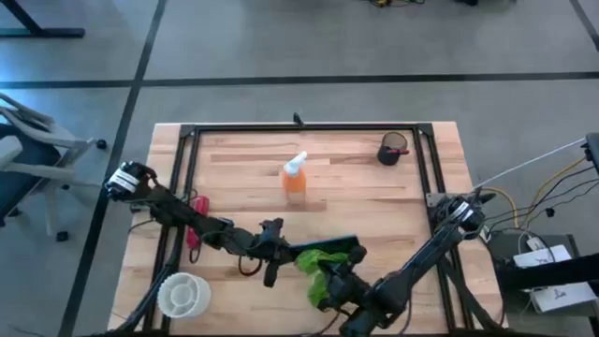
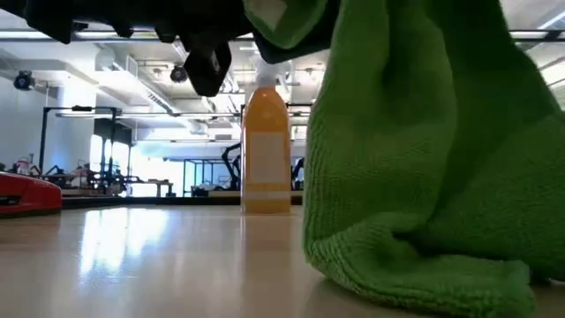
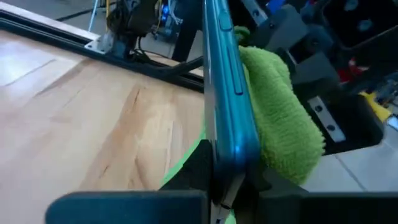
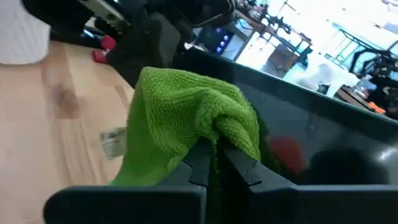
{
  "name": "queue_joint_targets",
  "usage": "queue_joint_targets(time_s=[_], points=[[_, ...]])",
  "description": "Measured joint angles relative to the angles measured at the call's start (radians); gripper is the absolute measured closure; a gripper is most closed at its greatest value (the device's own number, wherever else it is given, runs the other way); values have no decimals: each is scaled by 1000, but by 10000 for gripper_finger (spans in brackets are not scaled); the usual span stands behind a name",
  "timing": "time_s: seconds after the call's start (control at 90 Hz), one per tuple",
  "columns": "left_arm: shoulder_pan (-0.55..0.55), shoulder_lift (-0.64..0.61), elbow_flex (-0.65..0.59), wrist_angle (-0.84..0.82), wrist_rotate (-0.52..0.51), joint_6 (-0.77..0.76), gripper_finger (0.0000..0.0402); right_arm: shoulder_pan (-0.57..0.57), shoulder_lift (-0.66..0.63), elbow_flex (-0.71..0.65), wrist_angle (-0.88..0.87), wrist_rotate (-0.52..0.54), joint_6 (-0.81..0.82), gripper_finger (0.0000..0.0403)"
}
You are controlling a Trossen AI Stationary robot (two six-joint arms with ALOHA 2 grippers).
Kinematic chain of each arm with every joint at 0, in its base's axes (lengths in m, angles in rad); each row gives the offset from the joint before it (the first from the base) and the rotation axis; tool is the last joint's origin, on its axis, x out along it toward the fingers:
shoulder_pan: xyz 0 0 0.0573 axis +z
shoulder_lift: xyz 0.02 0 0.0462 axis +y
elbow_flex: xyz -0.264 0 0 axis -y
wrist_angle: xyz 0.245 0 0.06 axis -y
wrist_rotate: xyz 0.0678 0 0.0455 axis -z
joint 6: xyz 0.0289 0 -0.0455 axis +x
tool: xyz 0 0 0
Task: Apply microfiber cloth
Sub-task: Wipe the front and back of the blue cellphone with the green microfiber cloth
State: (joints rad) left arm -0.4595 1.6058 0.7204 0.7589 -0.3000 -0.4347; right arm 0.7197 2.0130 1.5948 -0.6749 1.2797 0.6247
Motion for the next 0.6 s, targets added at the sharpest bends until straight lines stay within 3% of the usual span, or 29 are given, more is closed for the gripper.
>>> queue_joint_targets(time_s=[0.267, 0.6], points=[[-2, 1, 0, 28, -28, 23, 395, -74, 0, 0, 293, -68, -363, 403], [-6, 2, 0, 55, -27, 31, 395, -96, 0, 2, 421, -69, -544, 403]])
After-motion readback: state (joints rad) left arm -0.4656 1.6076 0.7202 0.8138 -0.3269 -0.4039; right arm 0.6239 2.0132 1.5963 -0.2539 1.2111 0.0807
